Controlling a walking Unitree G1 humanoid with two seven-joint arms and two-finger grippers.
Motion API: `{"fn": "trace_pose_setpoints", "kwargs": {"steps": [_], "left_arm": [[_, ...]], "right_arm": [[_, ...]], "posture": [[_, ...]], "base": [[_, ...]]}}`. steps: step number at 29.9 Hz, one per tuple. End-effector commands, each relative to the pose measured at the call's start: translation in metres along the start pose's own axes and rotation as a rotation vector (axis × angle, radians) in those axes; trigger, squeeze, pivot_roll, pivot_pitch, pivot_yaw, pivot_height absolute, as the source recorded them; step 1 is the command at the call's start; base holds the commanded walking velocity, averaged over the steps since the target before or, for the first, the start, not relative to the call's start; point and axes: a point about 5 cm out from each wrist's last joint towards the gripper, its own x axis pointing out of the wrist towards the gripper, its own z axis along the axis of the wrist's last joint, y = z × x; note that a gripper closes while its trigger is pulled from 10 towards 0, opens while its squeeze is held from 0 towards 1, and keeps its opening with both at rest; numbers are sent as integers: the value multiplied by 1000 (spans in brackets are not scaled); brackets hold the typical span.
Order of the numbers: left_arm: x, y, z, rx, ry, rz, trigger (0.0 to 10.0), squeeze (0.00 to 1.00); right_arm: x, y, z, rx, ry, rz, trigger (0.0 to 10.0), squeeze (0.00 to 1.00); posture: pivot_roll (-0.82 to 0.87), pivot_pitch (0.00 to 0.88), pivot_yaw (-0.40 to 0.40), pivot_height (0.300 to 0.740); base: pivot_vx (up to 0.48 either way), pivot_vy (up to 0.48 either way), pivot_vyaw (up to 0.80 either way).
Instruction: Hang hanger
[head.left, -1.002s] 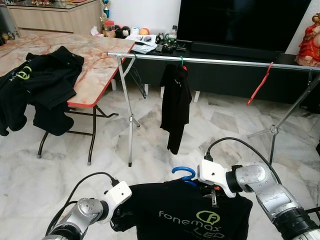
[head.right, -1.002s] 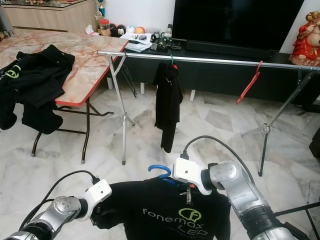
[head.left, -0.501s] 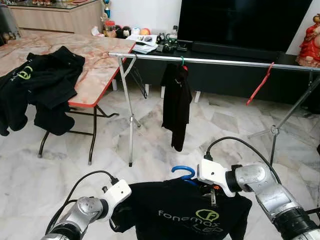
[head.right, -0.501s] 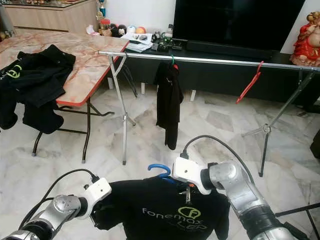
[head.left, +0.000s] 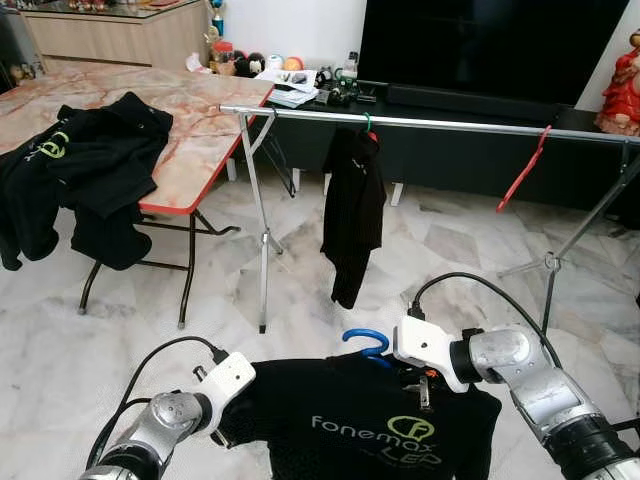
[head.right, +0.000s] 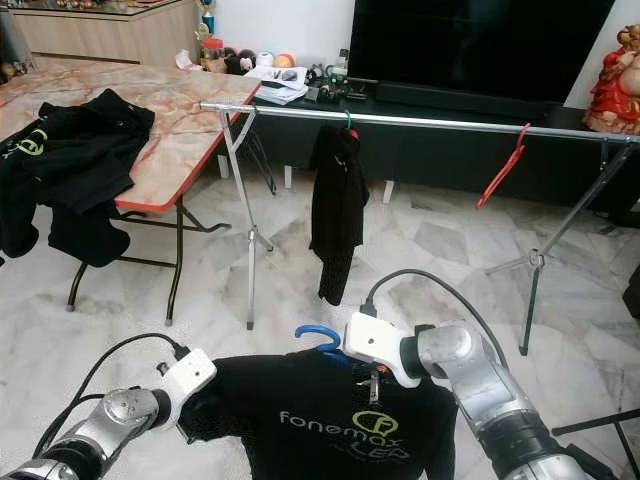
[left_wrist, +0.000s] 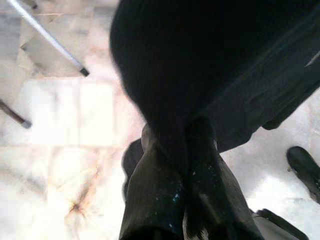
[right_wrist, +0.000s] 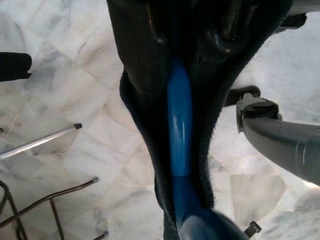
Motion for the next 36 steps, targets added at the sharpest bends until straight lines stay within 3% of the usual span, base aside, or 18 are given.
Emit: {"fn": "trace_pose_setpoints", "kwargs": {"steps": [1, 10, 12, 14, 19, 21, 23, 27, 28, 31, 34, 36], "left_arm": [[-4, 6, -10, -31, 52, 43, 0, 0], [-13, 13, -41, -53, 240, 175, 0, 0], [-20, 13, -57, -21, 342, 203, 0, 0], [-26, 9, -72, 56, 442, 187, 0, 0], [-31, 0, -89, 102, 541, 139, 0, 0], [-35, -6, -99, 135, 609, 120, 0, 0], [-36, -8, -102, 136, 626, 110, 0, 0], [-38, -12, -106, 138, 654, 78, 0, 0], [-38, -14, -106, 144, 663, 49, 0, 0], [-37, -14, -105, 151, 660, 43, 0, 0], [-37, -14, -105, 151, 662, 39, 0, 0], [-37, -17, -107, 149, 670, 19, 0, 0]], "right_arm": [[-9, -14, 15, -34, -57, -80, 10000, 0], [-16, -30, 13, -11, -25, -216, 10000, 0], [-20, -37, 8, 22, 7, -283, 10000, 0], [-25, -42, 2, 45, 49, -336, 10000, 0], [-31, -48, -11, 56, 148, -404, 10000, 0], [-39, -57, -21, 85, 236, -524, 10000, 0], [-43, -61, -24, 114, 253, -583, 10000, 0], [-51, -72, -25, 191, 234, -726, 10000, 0], [-56, -78, -22, 245, 180, -816, 10000, 0], [-58, -84, -16, 370, 49, -873, 10000, 0], [-56, -84, -14, 418, 16, -861, 10000, 0], [-62, -89, -14, 478, -39, -949, 10000, 0]], "posture": [[36, 0, -44, 740], [38, 1, -48, 740], [39, 3, -48, 740], [39, 5, -47, 740], [39, 7, -45, 740], [37, 8, -44, 740], [37, 8, -44, 740], [41, 10, -43, 740], [41, 10, -43, 740], [43, 12, -43, 740], [44, 11, -43, 740], [48, 11, -43, 740]], "base": [[0, 0, 0], [0, 0, 0], [0, 0, 0], [0, 0, 0], [0, 0, 0], [0, 0, 0], [0, 0, 0], [0, 0, 0], [0, 0, 0], [0, 0, 0], [0, 0, 0], [0, 0, 0]]}}
